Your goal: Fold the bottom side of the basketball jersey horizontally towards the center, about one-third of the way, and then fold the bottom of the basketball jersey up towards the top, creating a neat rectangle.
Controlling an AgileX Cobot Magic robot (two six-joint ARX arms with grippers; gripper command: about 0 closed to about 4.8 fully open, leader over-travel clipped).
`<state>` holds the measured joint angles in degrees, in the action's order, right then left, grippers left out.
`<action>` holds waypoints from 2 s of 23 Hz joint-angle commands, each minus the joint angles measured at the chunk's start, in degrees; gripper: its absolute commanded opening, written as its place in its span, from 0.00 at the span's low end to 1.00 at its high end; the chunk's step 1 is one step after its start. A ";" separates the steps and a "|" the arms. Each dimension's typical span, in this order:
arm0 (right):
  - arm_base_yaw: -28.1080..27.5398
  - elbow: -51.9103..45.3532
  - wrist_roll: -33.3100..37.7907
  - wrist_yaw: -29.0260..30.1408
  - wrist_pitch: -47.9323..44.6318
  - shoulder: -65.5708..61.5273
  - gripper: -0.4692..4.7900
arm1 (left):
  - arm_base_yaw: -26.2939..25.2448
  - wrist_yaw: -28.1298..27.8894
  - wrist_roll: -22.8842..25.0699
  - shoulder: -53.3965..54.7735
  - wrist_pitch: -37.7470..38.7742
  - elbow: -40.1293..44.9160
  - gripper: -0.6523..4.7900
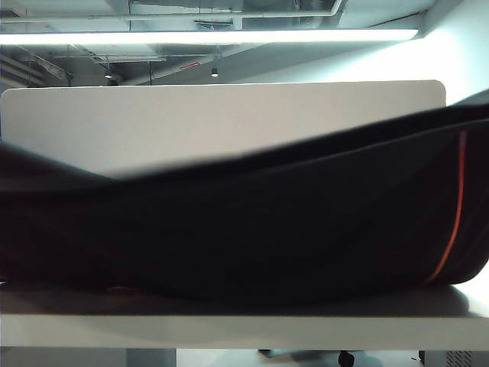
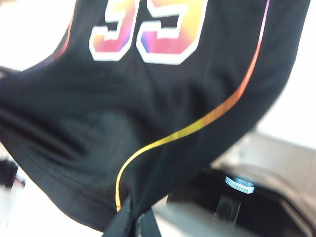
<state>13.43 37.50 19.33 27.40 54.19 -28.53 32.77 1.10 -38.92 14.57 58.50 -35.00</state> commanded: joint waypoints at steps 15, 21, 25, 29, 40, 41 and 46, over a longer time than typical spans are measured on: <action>-6.73 25.73 -6.14 -9.33 -40.79 -56.96 0.08 | -26.97 2.51 14.99 54.03 -64.72 -5.88 0.11; -8.09 26.97 -7.41 -9.84 -50.62 -64.19 0.51 | -30.45 18.36 18.97 73.48 -77.26 -12.44 0.40; -10.27 26.99 -7.39 -8.59 -47.39 -63.23 0.64 | -30.84 19.39 20.50 74.62 -70.99 -14.10 0.70; -11.89 26.91 -9.14 -6.73 -35.41 -59.89 0.64 | -31.63 19.08 23.80 72.00 -60.63 -14.08 0.70; -12.11 18.99 -7.69 0.83 -28.87 -57.35 0.64 | -31.28 15.80 26.49 69.53 -41.90 -12.46 0.70; -12.09 17.97 -7.48 1.25 -29.42 -57.35 0.64 | -31.23 15.80 26.49 69.57 -41.86 -12.17 0.70; -12.09 12.46 -5.40 6.64 -34.53 -58.75 0.73 | -31.17 17.38 26.49 72.61 -40.98 -11.54 0.71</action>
<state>1.28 50.37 12.71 32.08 21.87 -86.89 1.54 17.58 -12.80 86.52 16.99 -46.83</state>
